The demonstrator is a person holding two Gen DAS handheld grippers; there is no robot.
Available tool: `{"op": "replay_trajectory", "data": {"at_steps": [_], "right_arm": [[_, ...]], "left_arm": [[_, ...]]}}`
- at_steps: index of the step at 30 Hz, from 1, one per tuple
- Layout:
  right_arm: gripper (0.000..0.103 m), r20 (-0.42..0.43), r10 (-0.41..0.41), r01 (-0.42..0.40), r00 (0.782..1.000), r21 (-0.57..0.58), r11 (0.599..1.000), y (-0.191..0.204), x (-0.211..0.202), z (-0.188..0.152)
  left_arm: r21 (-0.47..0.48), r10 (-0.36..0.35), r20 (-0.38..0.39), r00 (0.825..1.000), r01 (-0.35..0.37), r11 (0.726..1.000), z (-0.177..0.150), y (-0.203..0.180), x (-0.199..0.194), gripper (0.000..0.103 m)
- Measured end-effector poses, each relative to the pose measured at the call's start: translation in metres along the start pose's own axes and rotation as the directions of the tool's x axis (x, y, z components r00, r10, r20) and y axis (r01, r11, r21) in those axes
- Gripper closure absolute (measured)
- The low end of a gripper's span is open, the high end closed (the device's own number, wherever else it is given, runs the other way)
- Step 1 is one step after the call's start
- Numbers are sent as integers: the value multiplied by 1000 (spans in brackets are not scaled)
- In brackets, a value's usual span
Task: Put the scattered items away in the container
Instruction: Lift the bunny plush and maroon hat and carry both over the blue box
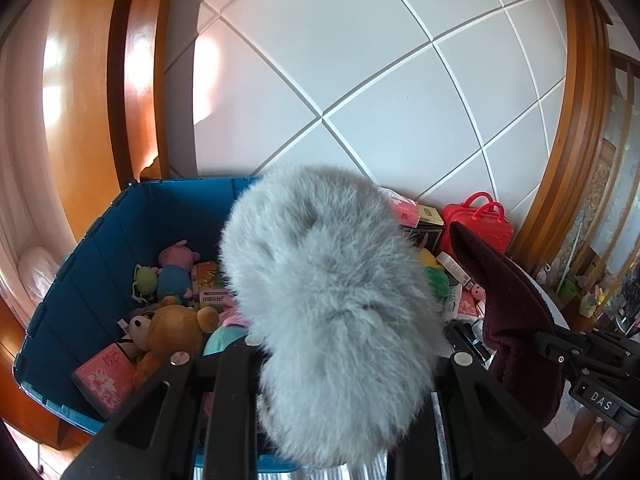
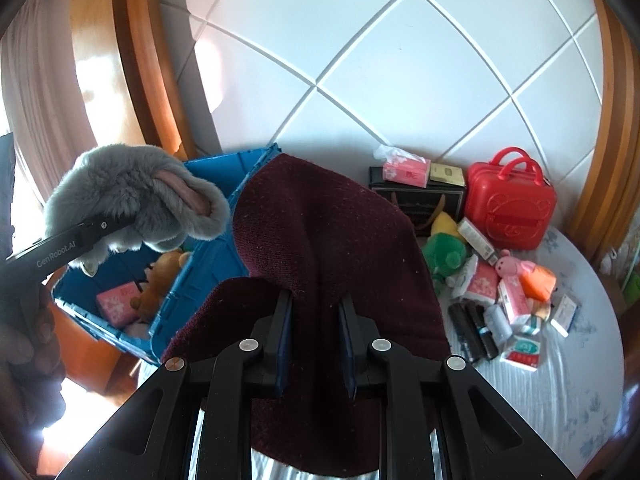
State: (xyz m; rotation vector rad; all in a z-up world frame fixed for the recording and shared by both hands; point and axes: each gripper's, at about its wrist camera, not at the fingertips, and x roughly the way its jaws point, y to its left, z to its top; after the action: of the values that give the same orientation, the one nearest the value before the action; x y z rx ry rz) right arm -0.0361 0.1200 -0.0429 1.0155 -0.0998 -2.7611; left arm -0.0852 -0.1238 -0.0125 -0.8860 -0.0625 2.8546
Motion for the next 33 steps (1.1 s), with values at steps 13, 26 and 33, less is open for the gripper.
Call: {"op": "replay_trajectory", "data": {"at_steps": [13,26,33], "right_arm": [[82,-9,20,-20,1000,-21,1000,64,43,33],[82,-26,101,-104,995,-124,987,160,99,84],[82,-50,149,-156,988,-198,968,221,131,114]], "left_arm": [[-51,53,-5,999,-53,997,10,90,4,82],[-120,132,12,991,-130,984,30,182,11,82],[-130,180,33,983,-174,976,55,228,22,82]]}}
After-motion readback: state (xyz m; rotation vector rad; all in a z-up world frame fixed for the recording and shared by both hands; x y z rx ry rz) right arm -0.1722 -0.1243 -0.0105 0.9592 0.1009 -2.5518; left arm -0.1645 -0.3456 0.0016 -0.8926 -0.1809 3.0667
